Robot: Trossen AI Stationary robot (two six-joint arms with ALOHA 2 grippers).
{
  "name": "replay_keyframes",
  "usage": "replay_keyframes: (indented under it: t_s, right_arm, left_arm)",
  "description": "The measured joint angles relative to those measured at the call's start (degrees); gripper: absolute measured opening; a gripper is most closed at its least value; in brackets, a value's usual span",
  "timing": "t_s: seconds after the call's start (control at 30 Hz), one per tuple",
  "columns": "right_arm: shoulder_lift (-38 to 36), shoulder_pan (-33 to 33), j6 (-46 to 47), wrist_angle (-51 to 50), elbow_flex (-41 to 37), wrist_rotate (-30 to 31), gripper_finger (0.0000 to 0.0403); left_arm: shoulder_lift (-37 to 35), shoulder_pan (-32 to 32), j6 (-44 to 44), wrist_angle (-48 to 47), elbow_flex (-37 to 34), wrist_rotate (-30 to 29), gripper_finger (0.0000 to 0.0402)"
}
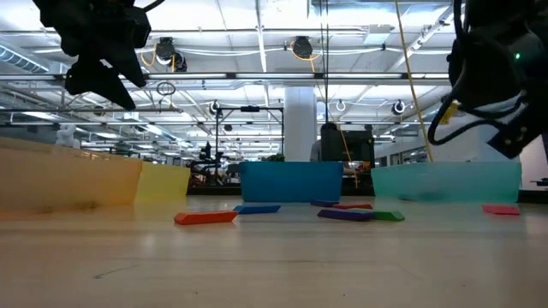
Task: Sort crayons/erasers/pens/pencils in bins
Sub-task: Put the top green crayon into the orange bin
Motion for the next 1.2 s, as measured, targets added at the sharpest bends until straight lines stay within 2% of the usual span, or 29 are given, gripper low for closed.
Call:
replay_keyframes:
  t_s: [0.13, 0.27, 0.43, 0.57, 0.7, 0.93, 1.03, 1.2]
  right_arm:
    - [-0.5, -0.1, -3.3, -1.4, 3.2, 0.8, 0.0089]
    - [-0.5, -0.1, -4.6, -0.4, 3.3, 1.0, 0.0089]
    - [-0.5, -0.7, -10.8, -2.3, 3.3, 9.4, 0.0089]
    - [-0.5, -4.7, -17.0, -6.5, 3.4, 10.5, 0.0091]
    - [-0.6, -9.9, -24.1, -9.8, 4.5, 11.2, 0.0119]
    - [-0.6, -17.8, -39.7, -5.4, 3.0, 17.6, 0.0192]
    - [-0.6, -20.7, -44.0, -1.8, 0.3, 20.3, 0.0197]
    - [-0.5, -23.0, -45.1, 3.5, -1.6, 17.7, 0.0182]
  left_arm:
    - [0.0, 1.3, 0.8, 2.1, 0.0, 0.0, 0.0241]
    - [0.0, 2.4, 0.7, 3.9, 0.0, 0.0, 0.0241]
    - [0.0, 2.7, 0.9, 4.7, 0.0, 0.0, 0.0241]
    - [0.0, 2.7, 1.5, 4.7, 0.0, 0.0, 0.0241]
    - [0.0, 3.4, 2.8, 4.7, 0.0, 0.0, 0.0241]
    - [0.0, 6.6, 2.5, 4.8, 0.0, 2.5, 0.0241]
    - [0.0, 7.1, 2.5, 4.9, 0.0, 3.5, 0.0241]
    - [0.0, 7.1, 1.9, 4.9, 0.0, 3.5, 0.0241]
